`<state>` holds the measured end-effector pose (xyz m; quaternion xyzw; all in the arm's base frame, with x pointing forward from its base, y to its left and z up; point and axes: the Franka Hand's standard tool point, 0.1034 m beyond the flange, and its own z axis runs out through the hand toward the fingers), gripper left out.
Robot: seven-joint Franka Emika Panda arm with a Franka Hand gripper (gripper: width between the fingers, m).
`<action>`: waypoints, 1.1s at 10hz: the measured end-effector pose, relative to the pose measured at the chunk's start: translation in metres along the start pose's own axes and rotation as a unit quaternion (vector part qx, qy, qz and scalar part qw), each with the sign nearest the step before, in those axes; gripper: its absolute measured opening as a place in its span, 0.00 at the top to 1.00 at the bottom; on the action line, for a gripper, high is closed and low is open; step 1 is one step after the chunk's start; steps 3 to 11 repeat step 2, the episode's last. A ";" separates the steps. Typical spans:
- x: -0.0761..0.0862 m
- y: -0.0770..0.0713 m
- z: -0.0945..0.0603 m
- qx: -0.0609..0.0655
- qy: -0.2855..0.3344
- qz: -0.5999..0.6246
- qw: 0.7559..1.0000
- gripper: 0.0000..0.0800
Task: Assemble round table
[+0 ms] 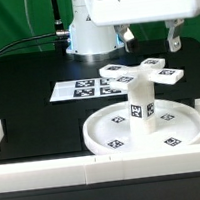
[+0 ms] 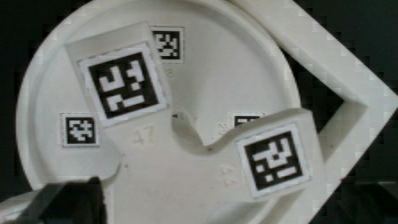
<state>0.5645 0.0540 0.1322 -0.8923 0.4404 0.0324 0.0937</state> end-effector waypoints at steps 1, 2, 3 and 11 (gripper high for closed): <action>0.000 0.000 0.000 0.000 0.000 0.000 1.000 0.19; 0.000 0.000 0.000 0.000 0.000 -0.001 1.000 0.19; 0.000 0.000 0.000 0.000 0.000 -0.001 1.000 0.19; 0.000 0.000 0.000 0.000 0.000 -0.001 1.000 0.19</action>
Offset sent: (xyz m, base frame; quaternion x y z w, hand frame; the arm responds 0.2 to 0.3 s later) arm 0.0000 0.0000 0.0000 0.0000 0.0000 0.0000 1.0000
